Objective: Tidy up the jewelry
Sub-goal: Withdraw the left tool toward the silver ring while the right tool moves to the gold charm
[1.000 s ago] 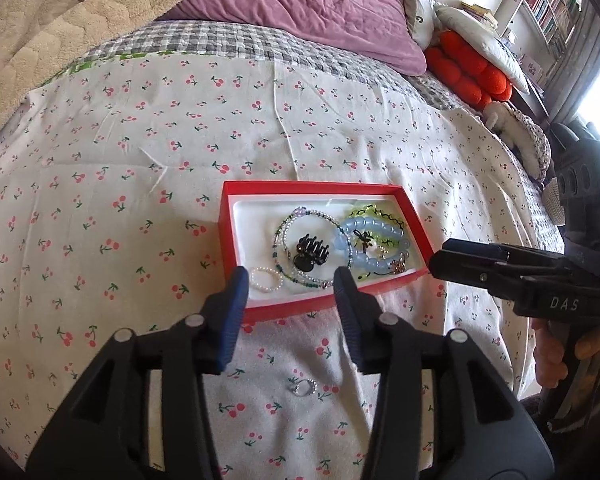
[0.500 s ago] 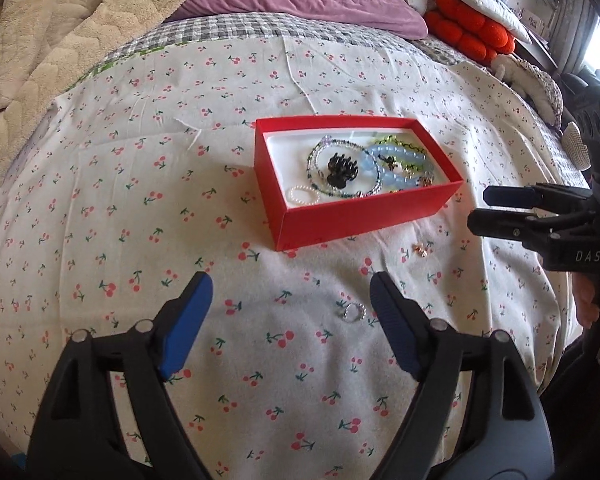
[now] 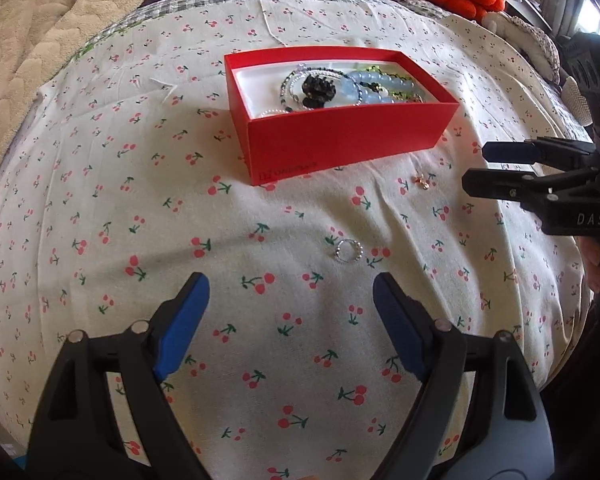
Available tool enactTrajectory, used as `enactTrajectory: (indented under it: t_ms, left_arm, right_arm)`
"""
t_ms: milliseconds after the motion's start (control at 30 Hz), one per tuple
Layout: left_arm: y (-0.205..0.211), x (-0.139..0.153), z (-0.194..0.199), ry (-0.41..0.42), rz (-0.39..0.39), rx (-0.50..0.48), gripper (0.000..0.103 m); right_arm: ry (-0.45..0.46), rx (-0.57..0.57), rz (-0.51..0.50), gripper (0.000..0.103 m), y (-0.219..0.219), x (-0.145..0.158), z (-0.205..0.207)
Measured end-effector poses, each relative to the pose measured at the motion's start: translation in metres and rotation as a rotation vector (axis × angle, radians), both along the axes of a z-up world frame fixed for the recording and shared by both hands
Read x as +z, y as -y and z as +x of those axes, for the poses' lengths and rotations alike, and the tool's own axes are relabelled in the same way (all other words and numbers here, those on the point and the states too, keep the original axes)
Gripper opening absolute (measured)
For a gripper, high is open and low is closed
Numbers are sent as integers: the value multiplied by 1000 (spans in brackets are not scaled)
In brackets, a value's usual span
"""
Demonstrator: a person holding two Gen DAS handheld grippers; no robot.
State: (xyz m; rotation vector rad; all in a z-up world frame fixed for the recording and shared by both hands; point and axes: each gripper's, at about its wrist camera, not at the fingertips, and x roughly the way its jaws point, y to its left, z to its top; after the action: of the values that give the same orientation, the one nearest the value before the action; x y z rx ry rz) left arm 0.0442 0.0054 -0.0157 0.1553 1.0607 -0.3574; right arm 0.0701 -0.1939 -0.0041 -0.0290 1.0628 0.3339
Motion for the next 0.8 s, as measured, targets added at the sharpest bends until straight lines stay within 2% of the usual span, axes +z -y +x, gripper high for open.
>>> enactTrajectory:
  t_ms: [300, 567, 733, 800]
  left_arm:
    - [15, -13, -4, -36, 0, -74, 84]
    - [19, -14, -1, -65, -78, -102, 84]
    - [29, -19, 1, -72, -87, -127, 72]
    - [30, -19, 2, -69, -89, -127, 62]
  right_arm:
    - [38, 66, -65, 72, -7, -15, -10]
    - [44, 125, -108, 72, -15, -23, -12]
    - [45, 151, -128, 72, -18, -28, -11]
    - [43, 157, -133, 72, -18, -29, -10]
